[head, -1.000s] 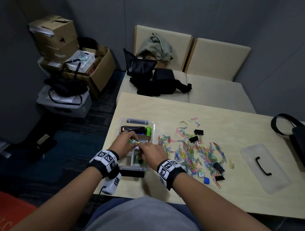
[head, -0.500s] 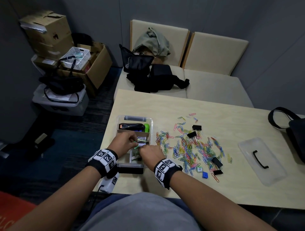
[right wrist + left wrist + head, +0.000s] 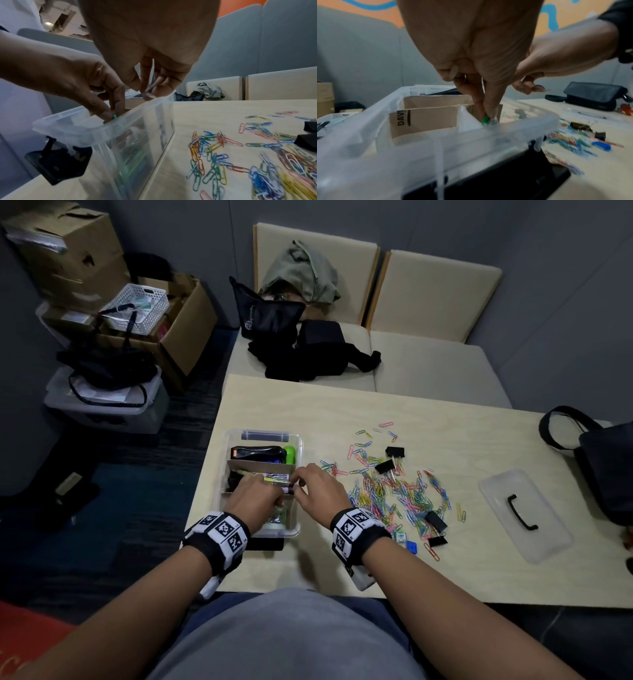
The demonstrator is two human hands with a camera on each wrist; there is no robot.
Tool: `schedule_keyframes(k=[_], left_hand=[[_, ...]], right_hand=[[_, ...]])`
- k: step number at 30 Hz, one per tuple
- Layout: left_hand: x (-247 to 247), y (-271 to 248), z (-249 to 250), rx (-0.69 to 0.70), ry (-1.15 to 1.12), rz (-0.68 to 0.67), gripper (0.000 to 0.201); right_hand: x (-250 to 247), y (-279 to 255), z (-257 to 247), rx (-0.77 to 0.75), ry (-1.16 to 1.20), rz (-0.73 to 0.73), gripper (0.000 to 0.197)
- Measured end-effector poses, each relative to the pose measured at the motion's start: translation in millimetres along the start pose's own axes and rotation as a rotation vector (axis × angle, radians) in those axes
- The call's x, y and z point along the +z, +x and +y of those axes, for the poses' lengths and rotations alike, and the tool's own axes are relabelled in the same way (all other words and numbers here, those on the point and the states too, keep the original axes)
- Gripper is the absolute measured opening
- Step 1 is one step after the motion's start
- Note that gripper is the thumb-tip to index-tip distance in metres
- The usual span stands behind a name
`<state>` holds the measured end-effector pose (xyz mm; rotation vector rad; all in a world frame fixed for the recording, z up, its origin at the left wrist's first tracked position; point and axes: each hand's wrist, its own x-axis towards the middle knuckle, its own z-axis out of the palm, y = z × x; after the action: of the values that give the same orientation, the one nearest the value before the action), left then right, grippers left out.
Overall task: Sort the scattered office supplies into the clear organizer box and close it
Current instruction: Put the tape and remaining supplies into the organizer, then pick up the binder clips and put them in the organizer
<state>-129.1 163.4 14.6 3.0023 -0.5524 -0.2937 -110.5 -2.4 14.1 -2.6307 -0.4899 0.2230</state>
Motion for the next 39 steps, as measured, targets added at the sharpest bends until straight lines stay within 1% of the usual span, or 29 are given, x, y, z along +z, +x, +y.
schedule_keyframes(k=[2, 3, 5, 6, 8, 9, 10, 12, 16, 17, 22, 25, 28, 31, 34, 35, 37, 39], left_hand=[[-6.9, -5.1, 10.0, -0.001, 0.031, -0.020, 0.010], [-9.3, -7.0, 13.5, -0.005, 0.023, -0.027, 0.014], [1.9, -7.5, 13.0, -0.031, 0.036, 0.013, 0.029], [6.3, -6.7, 12.4, -0.062, 0.065, 0.008, 0.027], [9.0, -3.9, 13.1, -0.104, 0.087, -0.057, 0.012], [7.4, -1.8, 13.7, -0.117, 0.090, -0.101, 0.009], [7.0, 0.2, 13.6, -0.121, 0.114, -0.121, 0.010], [1.2, 5.2, 16.5, -0.134, 0.147, -0.107, 0.007], [-15.2, 25.5, 34.5, -0.150, 0.083, -0.031, 0.009], [-17.8, 32.1, 41.6, -0.144, 0.079, -0.008, 0.008], [-13.2, 63.7, 84.9, -0.078, 0.037, -0.016, 0.005], [-0.3, 77.3, 111.0, -0.039, -0.015, -0.071, 0.008], [19.6, 88.0, 135.2, -0.009, -0.068, -0.177, 0.011], [41.4, 97.7, 161.6, 0.019, -0.107, -0.284, 0.009], [59.7, 108.8, 189.4, 0.043, -0.106, -0.364, 0.008], [64.7, 112.7, 198.4, 0.055, -0.110, -0.385, 0.009], [74.1, 120.6, 215.6, 0.070, -0.125, -0.407, 0.012], [82.3, 128.6, 230.4, 0.070, -0.134, -0.415, 0.017]], right_hand=[[4.2, -1.9, 5.9, 0.009, 0.022, -0.011, 0.019], [6.5, -3.2, 8.7, 0.013, 0.032, -0.020, 0.020], [10.5, -5.4, 13.3, 0.016, 0.047, -0.039, 0.022], [11.5, -6.1, 15.2, 0.012, 0.058, -0.045, 0.023], [12.0, -6.8, 19.8, 0.000, 0.090, -0.064, 0.025], [11.5, -7.7, 23.1, -0.009, 0.110, -0.084, 0.026], [10.0, -9.1, 26.8, -0.021, 0.131, -0.103, 0.028], [5.6, -13.6, 37.9, -0.030, 0.179, -0.116, 0.031], [-6.5, -25.3, 73.1, 0.035, 0.224, -0.074, 0.029], [-9.0, -28.8, 83.9, 0.053, 0.217, -0.079, 0.028], [-24.9, -51.7, 138.4, 0.164, 0.124, -0.109, 0.024], [-30.5, -68.7, 171.4, 0.227, 0.032, -0.135, 0.020], [-32.0, -89.1, 200.3, 0.321, -0.089, -0.212, 0.022], [-30.0, -111.3, 222.4, 0.407, -0.191, -0.320, 0.036], [-18.7, -127.7, 241.2, 0.426, -0.229, -0.402, 0.055], [-14.7, -130.9, 245.0, 0.420, -0.230, -0.423, 0.058], [-8.2, -134.5, 250.2, 0.400, -0.229, -0.442, 0.055], [-4.6, -135.0, 252.4, 0.372, -0.224, -0.426, 0.046]])
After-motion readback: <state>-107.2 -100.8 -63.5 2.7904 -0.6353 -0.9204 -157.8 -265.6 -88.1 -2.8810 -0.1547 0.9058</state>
